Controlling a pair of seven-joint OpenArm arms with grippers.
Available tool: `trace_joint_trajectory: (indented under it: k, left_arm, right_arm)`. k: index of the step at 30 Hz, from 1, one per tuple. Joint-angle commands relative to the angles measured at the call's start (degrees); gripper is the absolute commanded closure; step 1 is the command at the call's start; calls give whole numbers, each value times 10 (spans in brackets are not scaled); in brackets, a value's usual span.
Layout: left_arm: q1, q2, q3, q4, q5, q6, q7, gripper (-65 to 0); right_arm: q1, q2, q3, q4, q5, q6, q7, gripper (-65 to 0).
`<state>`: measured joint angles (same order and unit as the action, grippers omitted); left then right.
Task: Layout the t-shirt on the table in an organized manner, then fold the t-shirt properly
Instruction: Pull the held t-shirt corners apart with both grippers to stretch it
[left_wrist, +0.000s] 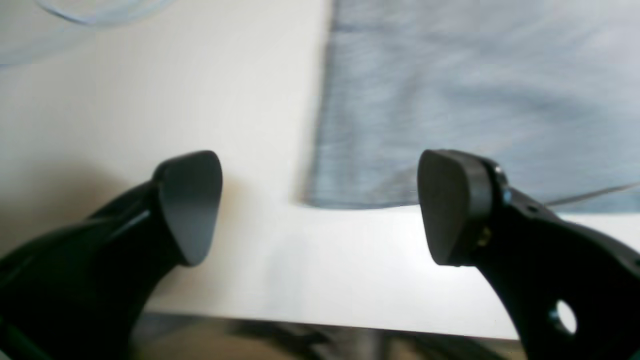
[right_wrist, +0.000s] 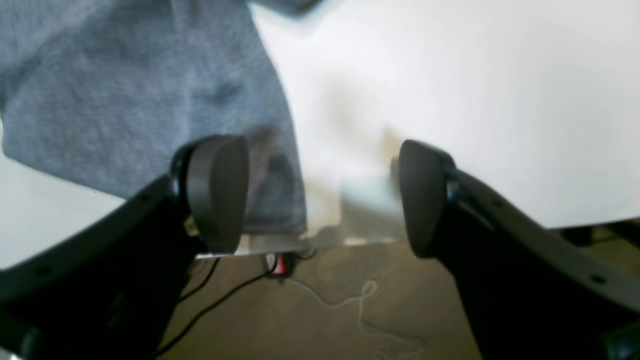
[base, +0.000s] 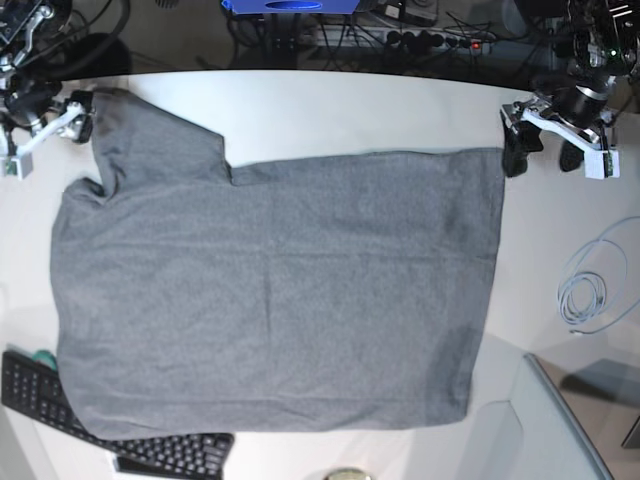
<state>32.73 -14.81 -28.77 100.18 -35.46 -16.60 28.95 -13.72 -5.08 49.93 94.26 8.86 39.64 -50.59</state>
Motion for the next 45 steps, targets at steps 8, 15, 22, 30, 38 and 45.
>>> trace_joint_trajectory:
  k: [8,15,22,30,38,45]
  left_arm:
    - [-31,17,-17,-114,-42,-74,-10,-586]
    - [-78,29,-24,-186,-41,-76,-10,-586]
    - [-106,31,-23,-253,-41,-76,-10,-586]
    - [-139,40,-20,-287,-41,-76,-10,-476]
    - [-154,53,-18,-288,-41,-76,-7,-263]
    - [-159,51,24,-302,-41,-76,-9,-242]
  right_arm:
    - [0,4,0,2,7,4,9,-440]
    - [0,5,0,2,7,4,9,-438]
    - [0,4,1,2,7,4,9,-438]
    - [1,3,0,2,7,4,9,-435]
    - [0,2,-1,-1,7,4,9,-438]
    - [0,0,-2,-3,7,4,9,-440]
